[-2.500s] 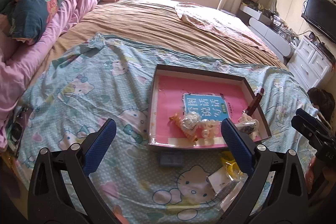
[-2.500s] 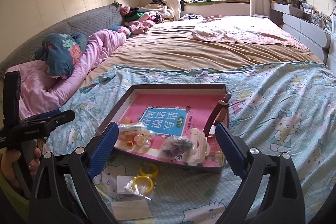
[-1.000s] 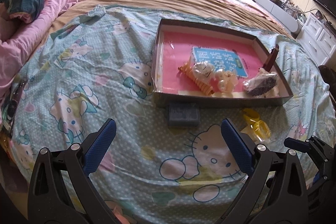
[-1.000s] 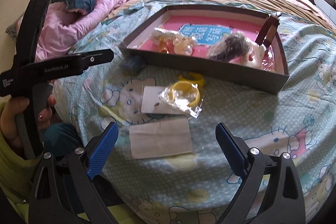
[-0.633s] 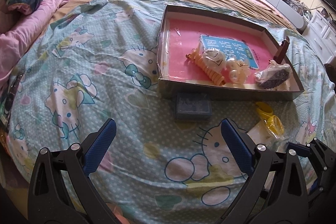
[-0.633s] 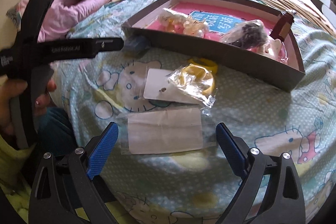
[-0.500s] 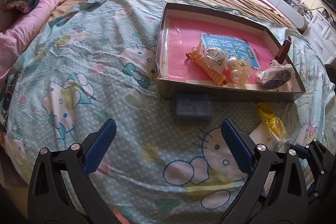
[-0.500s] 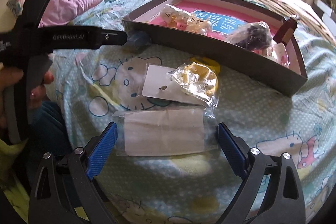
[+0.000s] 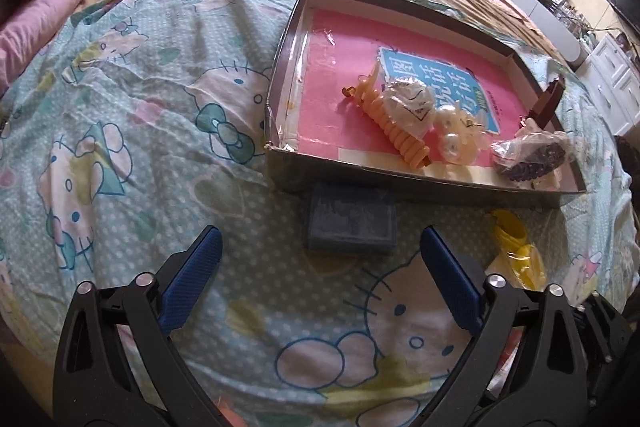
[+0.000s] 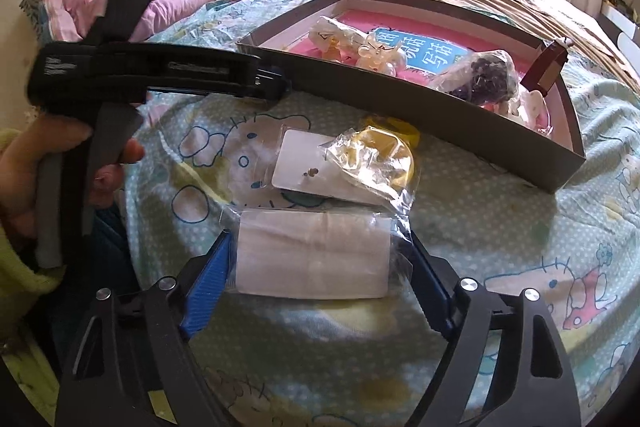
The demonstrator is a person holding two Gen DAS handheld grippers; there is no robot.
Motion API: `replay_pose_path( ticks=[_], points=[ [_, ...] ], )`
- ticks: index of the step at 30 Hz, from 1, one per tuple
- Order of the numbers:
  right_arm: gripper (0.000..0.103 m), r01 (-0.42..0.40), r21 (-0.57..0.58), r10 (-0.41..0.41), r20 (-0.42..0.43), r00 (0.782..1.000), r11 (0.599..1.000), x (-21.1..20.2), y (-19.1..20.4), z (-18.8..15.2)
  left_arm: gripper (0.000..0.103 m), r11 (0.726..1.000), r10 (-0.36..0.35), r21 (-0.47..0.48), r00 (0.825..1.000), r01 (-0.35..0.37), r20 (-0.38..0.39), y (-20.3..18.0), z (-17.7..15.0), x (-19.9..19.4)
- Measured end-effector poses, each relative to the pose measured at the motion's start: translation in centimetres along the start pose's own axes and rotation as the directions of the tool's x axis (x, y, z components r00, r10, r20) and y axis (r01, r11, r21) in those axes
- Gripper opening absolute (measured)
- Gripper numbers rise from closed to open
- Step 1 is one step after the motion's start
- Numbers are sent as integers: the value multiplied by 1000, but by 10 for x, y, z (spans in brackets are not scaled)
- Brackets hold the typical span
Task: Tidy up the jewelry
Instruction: 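Grasp the clear plastic sleeve with the right tool while the left grasps the blue case, then carry the sleeve with the right tool while the left carries the blue case into the box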
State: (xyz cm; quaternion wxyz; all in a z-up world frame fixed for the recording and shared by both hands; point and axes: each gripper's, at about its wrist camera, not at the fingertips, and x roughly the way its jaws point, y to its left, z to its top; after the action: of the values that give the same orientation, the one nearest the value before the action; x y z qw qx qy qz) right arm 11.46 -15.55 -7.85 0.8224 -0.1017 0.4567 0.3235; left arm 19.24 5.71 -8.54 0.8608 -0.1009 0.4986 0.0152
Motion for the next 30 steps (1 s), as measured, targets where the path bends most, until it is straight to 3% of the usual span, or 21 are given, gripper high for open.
replay_pose_path(
  ticks=[4,5,6,8,15,30],
  points=[
    [81,-24,24,24,12,1000,999,-13,-6,1,53,999,5,37,1000,-5,5,-6,-1,0],
    [81,-29,28,28,17,999,999,-17,-8,1,40,999,-4,43,1000,3,5,-8,-1,0],
    [81,-29,28,29,22,999,999,-21,-9,1,37,999,-12,49,1000,11,5,-10,-1,-1],
    [81,-27,26,26,33,999,999,-28,-10,2,36,997,4,71,1000,-5,15,-14,-3,-4],
    [81,-31,73,25,78,997,997,-47,-21,7,36,997,-41,61,999,39,29,-15,-6,-21],
    [81,18,115,-40,198,979,993,-75,-46,34,36,994,-81,86,985,69,154,-30,12,-74]
  ],
)
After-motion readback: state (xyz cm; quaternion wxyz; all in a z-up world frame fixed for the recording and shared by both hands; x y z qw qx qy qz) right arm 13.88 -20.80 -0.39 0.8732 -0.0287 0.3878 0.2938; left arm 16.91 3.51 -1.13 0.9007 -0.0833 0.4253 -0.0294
